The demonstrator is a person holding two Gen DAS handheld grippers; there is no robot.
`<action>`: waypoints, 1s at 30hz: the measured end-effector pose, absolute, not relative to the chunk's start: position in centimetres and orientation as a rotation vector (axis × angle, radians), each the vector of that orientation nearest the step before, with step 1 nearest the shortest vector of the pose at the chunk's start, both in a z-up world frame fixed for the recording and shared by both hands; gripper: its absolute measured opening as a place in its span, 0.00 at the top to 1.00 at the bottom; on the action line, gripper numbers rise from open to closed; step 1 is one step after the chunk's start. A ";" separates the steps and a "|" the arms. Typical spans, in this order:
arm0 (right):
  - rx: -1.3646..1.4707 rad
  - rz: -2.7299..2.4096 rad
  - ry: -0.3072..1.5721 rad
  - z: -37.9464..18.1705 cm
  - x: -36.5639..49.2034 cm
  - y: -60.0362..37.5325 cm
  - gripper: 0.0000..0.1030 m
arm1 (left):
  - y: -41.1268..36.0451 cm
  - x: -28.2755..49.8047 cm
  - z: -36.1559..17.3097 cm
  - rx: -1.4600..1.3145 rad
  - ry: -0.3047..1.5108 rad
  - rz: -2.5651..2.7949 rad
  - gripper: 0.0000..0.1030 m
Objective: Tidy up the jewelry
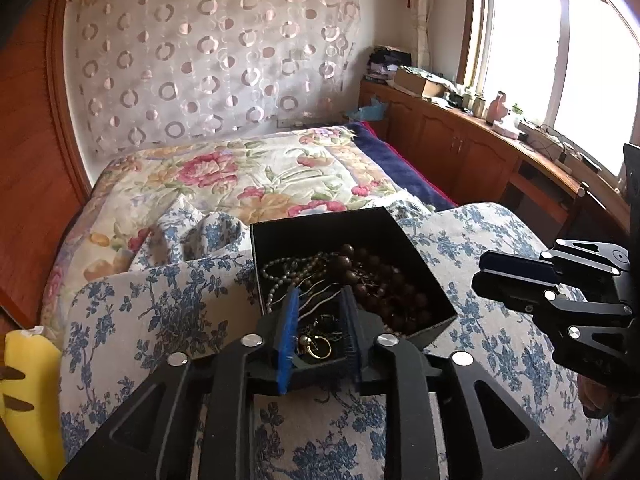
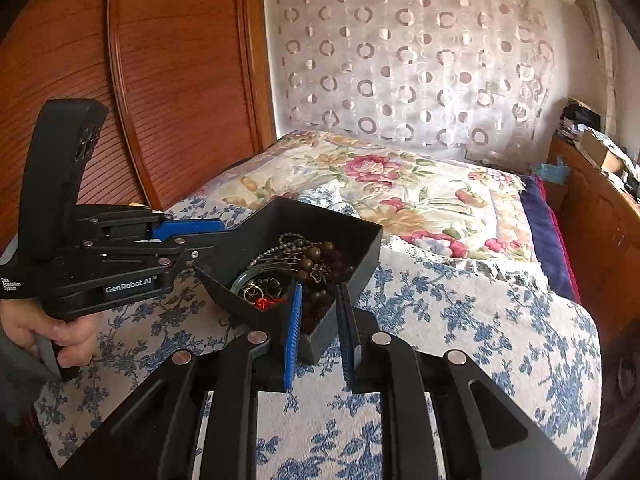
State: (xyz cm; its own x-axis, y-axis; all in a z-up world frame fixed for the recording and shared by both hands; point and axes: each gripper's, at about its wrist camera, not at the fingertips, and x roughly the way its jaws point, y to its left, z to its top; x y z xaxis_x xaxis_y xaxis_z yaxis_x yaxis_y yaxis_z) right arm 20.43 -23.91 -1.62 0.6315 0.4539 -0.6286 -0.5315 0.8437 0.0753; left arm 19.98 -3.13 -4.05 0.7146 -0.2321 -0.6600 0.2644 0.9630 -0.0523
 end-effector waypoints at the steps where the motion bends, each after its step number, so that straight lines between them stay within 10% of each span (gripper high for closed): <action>1: -0.116 0.559 0.681 -1.5 20.2 -24.1 0.81 | -3.1 19.6 -3.9 0.048 0.719 -0.271 0.72; 5: -0.091 0.525 0.655 -0.6 18.5 -24.8 0.78 | -3.1 17.6 -3.0 0.047 0.697 -0.254 0.46; 11: -0.057 0.465 0.582 1.8 14.7 -25.9 0.44 | -2.6 13.4 -1.1 0.048 0.633 -0.204 0.10; 19: -0.015 0.365 0.473 4.2 9.5 -27.5 0.02 | -1.5 8.4 0.7 0.031 0.577 -0.113 0.08; 30: -0.001 0.318 0.447 4.4 7.3 -28.6 0.02 | -0.7 5.4 1.3 0.027 0.561 -0.053 0.08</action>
